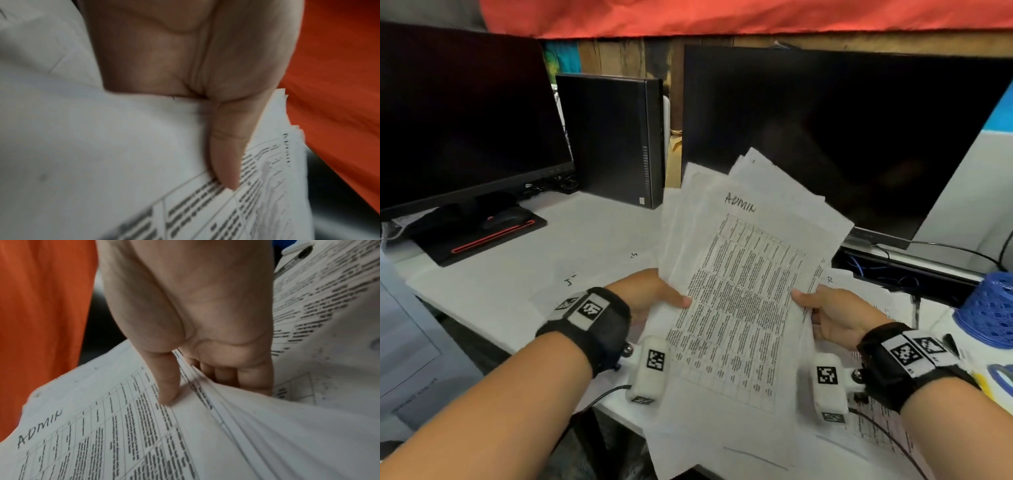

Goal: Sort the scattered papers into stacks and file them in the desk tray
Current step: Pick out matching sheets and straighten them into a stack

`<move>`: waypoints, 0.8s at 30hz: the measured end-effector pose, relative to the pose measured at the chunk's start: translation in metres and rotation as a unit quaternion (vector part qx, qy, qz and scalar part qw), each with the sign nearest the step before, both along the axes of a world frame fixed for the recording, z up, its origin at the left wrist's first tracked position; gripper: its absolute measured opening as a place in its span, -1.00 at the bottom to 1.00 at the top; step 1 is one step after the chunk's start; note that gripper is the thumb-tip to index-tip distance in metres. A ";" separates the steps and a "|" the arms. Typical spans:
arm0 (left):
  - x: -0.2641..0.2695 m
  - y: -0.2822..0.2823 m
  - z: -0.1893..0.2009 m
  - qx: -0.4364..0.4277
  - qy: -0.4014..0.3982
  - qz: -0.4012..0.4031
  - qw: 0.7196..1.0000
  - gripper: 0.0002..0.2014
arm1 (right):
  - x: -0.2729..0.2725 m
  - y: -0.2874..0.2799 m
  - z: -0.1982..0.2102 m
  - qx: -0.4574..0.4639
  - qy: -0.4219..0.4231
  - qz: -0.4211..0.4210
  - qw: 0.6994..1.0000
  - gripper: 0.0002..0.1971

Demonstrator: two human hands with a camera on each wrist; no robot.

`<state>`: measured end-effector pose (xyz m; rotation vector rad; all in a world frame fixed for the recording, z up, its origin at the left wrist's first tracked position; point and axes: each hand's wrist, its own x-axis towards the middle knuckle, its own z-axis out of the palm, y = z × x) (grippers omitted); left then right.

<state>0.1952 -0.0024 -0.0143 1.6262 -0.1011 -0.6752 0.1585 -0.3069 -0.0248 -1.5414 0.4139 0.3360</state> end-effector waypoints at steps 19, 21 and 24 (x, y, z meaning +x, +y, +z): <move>-0.027 -0.027 0.092 -0.056 -0.233 0.051 0.969 -0.31 | -0.062 0.033 0.122 -0.176 -0.430 -0.137 0.875 -0.69; -0.025 -0.028 0.097 -0.052 -0.244 0.062 0.966 -0.31 | -0.068 0.034 0.123 -0.198 -0.420 -0.129 0.876 -0.69; -0.029 -0.031 0.092 -0.011 -0.234 0.021 0.972 -0.42 | -0.078 0.030 0.116 -0.213 -0.373 -0.082 0.899 -0.66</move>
